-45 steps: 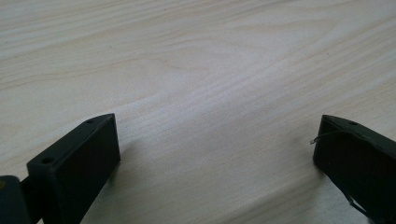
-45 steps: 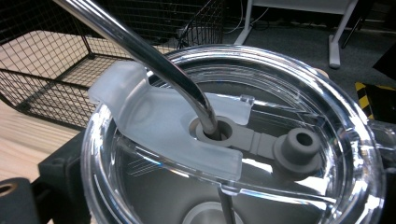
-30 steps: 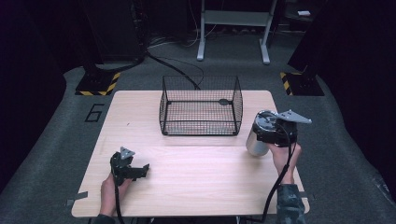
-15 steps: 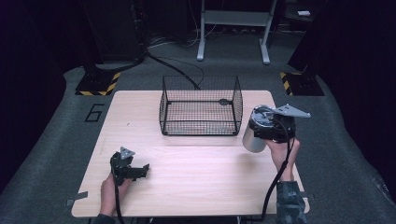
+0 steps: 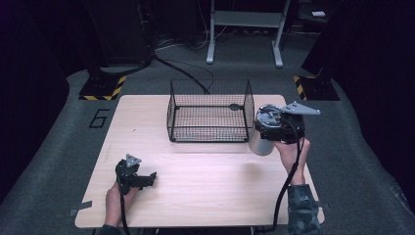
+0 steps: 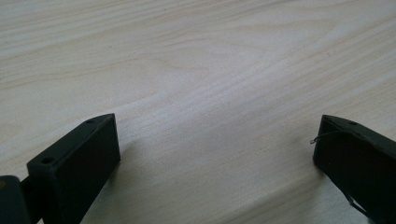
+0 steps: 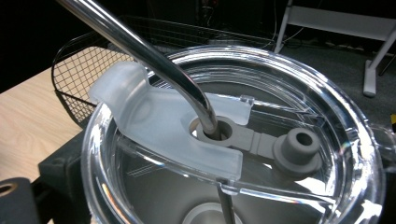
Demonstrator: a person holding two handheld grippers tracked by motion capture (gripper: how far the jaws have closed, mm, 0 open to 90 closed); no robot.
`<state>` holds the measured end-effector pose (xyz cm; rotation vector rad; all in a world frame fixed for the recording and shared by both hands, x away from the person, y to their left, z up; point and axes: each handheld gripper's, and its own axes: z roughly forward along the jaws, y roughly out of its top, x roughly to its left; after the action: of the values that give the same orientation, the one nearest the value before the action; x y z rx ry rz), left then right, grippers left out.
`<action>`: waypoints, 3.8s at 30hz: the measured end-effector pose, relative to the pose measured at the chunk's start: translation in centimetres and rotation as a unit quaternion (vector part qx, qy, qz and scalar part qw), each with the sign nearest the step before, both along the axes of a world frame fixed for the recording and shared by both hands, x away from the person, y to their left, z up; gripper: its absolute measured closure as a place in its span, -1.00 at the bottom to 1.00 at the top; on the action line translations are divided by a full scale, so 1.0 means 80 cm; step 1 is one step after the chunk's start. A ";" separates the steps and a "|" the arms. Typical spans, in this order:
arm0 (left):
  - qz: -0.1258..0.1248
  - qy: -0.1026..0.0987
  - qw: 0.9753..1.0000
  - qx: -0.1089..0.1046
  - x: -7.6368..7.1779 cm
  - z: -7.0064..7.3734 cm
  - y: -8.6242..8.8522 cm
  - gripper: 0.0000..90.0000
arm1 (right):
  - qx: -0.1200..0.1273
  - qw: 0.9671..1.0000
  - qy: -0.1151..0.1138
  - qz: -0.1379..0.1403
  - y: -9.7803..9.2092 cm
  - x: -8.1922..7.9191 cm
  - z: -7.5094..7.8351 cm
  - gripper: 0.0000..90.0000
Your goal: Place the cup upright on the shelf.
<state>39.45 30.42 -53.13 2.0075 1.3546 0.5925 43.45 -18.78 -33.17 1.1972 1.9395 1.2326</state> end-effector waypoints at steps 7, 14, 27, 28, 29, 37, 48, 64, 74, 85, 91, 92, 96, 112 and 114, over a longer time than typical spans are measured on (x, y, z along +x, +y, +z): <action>0.000 -0.001 1.000 0.000 0.000 0.000 0.000 -0.99 | -0.009 1.000 0.002 0.013 0.013 0.004 0.006 -0.93; 0.005 -0.003 1.000 -0.005 0.000 -0.001 -0.001 -0.99 | -0.007 1.000 -0.002 0.025 0.031 0.011 0.021 -0.93; -0.004 0.006 1.000 0.000 0.000 0.001 0.001 -0.99 | -0.019 0.999 -0.004 0.044 0.057 0.024 0.040 -0.93; -0.004 0.006 1.000 0.000 0.000 0.001 0.001 -0.99 | -0.019 0.999 -0.004 0.044 0.057 0.024 0.040 -0.93; -0.003 0.005 1.000 0.000 0.000 0.001 0.001 -0.99 | -0.023 0.999 -0.007 0.048 0.061 0.028 0.043 -0.93; 0.001 -0.001 1.000 -0.001 0.000 0.000 0.000 -0.99 | -0.021 0.998 -0.009 0.054 0.075 0.038 0.051 -0.93; 0.001 -0.001 1.000 -0.001 0.000 0.000 0.000 -0.99 | -0.022 0.998 -0.009 0.061 0.091 0.054 0.062 -0.93; 0.001 0.000 1.000 -0.001 0.000 0.000 0.000 -0.99 | -0.030 0.997 -0.003 0.073 0.116 0.077 0.072 -0.92; 0.001 -0.001 1.000 -0.001 0.000 0.000 0.000 -0.99 | -0.035 0.997 -0.001 0.074 0.133 0.097 0.075 -0.93; 0.005 0.000 1.000 -0.005 0.000 0.000 -0.001 -0.99 | -0.036 0.997 0.004 0.072 0.149 0.118 0.075 -0.93; 0.005 0.000 1.000 -0.005 0.000 -0.001 -0.001 -0.99 | -0.035 0.997 0.005 0.068 0.155 0.128 0.075 -0.93; 0.001 0.002 1.000 -0.001 -0.001 0.000 0.000 -0.99 | -0.035 0.997 0.005 0.068 0.156 0.130 0.075 -0.93; 0.000 0.002 1.000 0.000 -0.001 0.000 0.000 -0.99 | -0.039 0.997 0.006 0.064 0.162 0.138 0.072 -0.93; 0.001 0.004 1.000 -0.001 -0.001 0.000 0.000 -0.99 | -0.036 0.998 0.015 0.046 0.169 0.164 0.061 -0.92; 0.001 0.004 1.000 -0.001 -0.001 0.000 0.000 -0.99 | -0.033 0.998 0.015 0.042 0.171 0.167 0.060 -0.93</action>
<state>39.38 30.39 -53.11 2.0089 1.3613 0.5838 56.78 -5.11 -28.38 1.1177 2.0560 1.1894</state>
